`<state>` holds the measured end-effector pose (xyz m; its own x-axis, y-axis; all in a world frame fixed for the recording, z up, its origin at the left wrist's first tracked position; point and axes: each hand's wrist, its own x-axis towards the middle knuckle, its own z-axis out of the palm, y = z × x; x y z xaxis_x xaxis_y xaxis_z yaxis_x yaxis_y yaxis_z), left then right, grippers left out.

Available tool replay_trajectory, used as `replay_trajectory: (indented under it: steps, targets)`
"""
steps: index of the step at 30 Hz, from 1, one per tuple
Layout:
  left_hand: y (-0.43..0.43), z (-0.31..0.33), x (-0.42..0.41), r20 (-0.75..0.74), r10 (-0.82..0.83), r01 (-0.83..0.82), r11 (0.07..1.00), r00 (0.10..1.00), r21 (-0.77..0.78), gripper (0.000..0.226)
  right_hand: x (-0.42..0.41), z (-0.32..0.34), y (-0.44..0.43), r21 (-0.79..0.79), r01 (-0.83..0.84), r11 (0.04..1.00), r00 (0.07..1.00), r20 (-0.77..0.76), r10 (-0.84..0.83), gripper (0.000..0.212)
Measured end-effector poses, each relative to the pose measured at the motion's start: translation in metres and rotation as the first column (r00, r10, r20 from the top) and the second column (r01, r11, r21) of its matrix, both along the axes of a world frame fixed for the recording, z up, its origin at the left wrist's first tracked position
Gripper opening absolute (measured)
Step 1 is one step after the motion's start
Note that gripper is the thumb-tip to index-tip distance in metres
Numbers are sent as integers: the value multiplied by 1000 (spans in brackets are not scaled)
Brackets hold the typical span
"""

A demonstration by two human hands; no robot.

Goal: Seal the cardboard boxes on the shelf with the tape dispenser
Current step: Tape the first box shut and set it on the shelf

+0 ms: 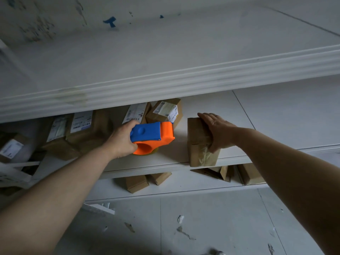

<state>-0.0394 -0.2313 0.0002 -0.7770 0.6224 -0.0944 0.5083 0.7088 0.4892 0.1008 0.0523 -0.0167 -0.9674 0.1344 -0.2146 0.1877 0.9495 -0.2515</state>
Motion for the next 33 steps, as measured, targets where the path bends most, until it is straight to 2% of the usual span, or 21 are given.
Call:
replay_trajectory:
  steps: [7,14,16,18,21,24,26,28,29,31,33]
  targets:
    - [9,-19,10,5,-16,16,999,1000,-42,49,4,-3,4,35,-4,999,1000,19,3,138]
    - [30,-30,20,0,-57,56,992,998,-110,49,2,-5,-18,301,-31,953,992,128,-8,138]
    - [33,-31,20,-8,-52,51,993,999,-108,47,-3,2,-29,366,-90,926,994,98,57,141]
    - [35,-31,20,-3,-46,45,994,999,-102,47,-10,4,-41,364,-146,920,988,104,116,141]
    - [33,-27,19,17,-60,61,993,998,-103,46,-20,-2,-50,304,-103,947,987,153,59,131]
    - [23,-19,15,5,-44,44,996,999,-80,45,-22,1,-39,225,-38,974,998,48,28,126]
    - [18,-10,13,-13,-30,30,999,999,-38,47,-16,5,-28,3,-6,1000,1000,-30,6,133]
    - [19,-1,14,-45,-43,43,999,998,-7,48,-6,-1,-18,-269,28,963,994,-92,-55,137]
    - [23,3,17,-60,-63,62,998,996,-14,49,1,-7,-14,-351,44,935,993,-90,-80,139]
    - [36,6,25,-89,-111,106,993,990,-61,51,13,-26,-5,-388,83,918,992,-57,-113,139]
    - [54,4,36,-85,-130,125,990,988,-63,53,22,-43,6,-331,119,936,991,-17,-132,139]
